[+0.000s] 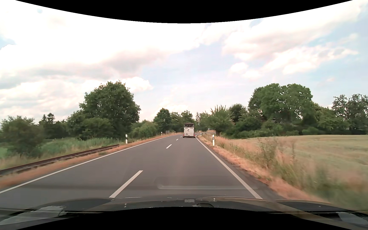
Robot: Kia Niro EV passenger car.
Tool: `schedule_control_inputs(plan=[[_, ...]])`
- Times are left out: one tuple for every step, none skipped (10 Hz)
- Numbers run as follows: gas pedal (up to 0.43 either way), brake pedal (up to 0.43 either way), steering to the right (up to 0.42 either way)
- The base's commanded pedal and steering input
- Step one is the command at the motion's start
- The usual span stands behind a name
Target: Follow the waypoints while adhering to traffic rules and regulations
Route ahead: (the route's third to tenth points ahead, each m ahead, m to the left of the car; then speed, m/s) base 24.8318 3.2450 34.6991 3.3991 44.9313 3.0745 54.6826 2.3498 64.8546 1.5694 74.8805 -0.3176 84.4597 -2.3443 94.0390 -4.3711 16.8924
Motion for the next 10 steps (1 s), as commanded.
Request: schedule_control_inputs(plan=[[0.157, 0.000, -0.003], [0.157, 0.000, -0.003], [0.157, 0.000, -0.003], [0.157, 0.000, -0.003], [0.157, 0.000, -0.004], [0.157, 0.000, -0.004], [0.157, 0.000, -0.004], [0.157, 0.000, -0.003], [0.157, 0.000, -0.003], [0.157, 0.000, -0.002]])
